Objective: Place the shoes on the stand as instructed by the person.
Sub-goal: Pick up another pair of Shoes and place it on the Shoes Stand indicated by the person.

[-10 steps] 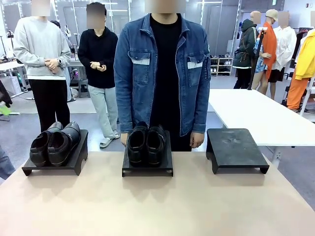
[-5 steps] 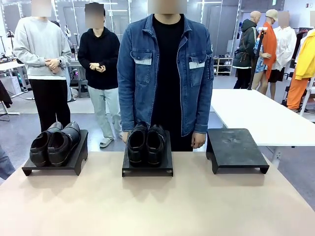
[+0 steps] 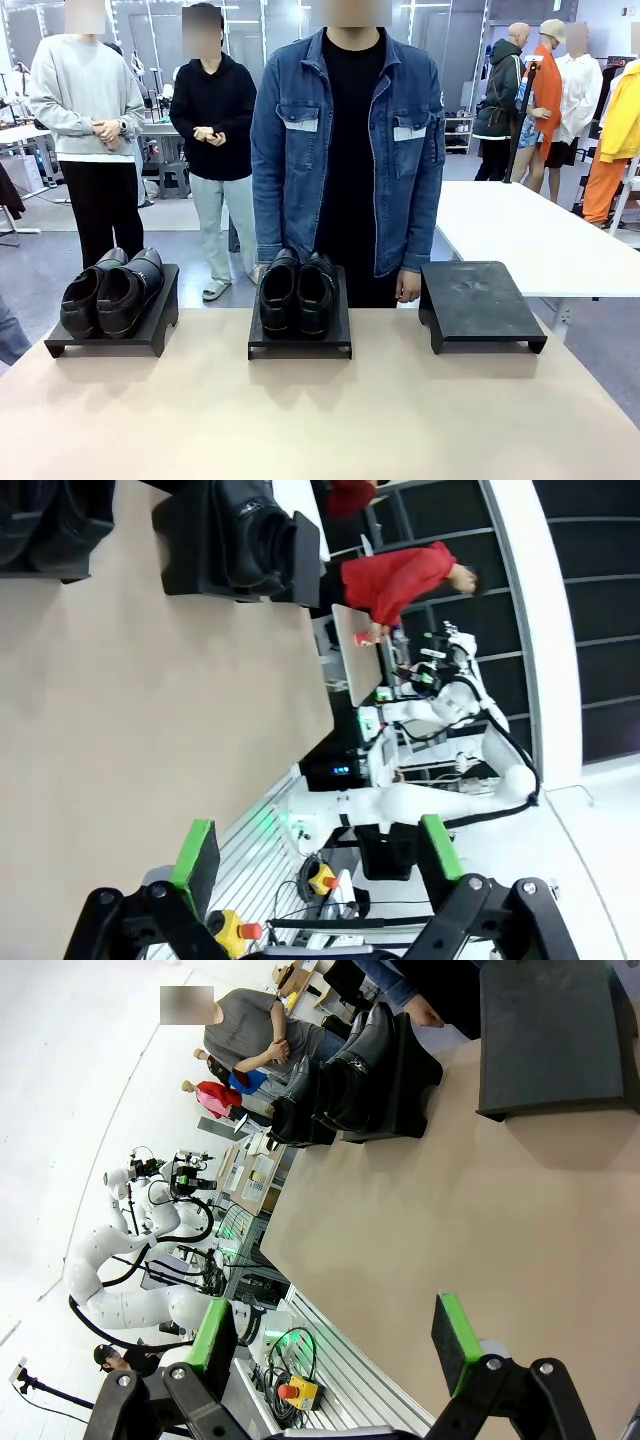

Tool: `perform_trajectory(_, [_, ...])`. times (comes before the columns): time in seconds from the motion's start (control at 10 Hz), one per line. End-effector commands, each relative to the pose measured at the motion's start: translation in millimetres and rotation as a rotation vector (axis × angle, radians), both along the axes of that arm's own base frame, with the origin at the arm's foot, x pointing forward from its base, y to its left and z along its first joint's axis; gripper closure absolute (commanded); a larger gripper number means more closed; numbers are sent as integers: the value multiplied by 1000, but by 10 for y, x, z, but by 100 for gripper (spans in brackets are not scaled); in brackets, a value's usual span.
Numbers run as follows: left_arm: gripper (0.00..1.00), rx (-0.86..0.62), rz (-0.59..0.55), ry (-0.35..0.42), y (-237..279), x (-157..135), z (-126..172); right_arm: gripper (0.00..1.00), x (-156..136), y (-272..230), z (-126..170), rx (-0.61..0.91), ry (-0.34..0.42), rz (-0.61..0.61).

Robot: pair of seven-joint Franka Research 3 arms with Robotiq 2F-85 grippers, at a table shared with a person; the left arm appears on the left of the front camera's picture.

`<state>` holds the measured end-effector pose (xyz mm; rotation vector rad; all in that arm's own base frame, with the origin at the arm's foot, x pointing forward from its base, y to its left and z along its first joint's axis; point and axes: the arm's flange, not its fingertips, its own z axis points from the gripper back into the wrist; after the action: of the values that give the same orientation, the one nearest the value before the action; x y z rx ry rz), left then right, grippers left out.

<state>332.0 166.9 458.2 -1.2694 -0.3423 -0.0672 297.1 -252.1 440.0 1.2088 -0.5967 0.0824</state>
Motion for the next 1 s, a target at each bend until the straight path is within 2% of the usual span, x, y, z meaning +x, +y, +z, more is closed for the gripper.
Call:
perform_trajectory(0.0, [0, -23, 13, 5, 51, 27, -24, 0, -14, 3, 16, 4, -9, 0])
perform_trajectory(0.1, [0, 33, 50, 27, 53, 37, 3, 0, -14, 3, 16, 4, -9, 0])
perform_trajectory(0.2, [0, -15, 2, 14, 21, 3, -59, 0, -14, 3, 16, 4, -9, 0])
perform_trajectory(0.9, [0, -15, 2, 14, 21, 3, -59, 0, -14, 3, 16, 4, -9, 0])
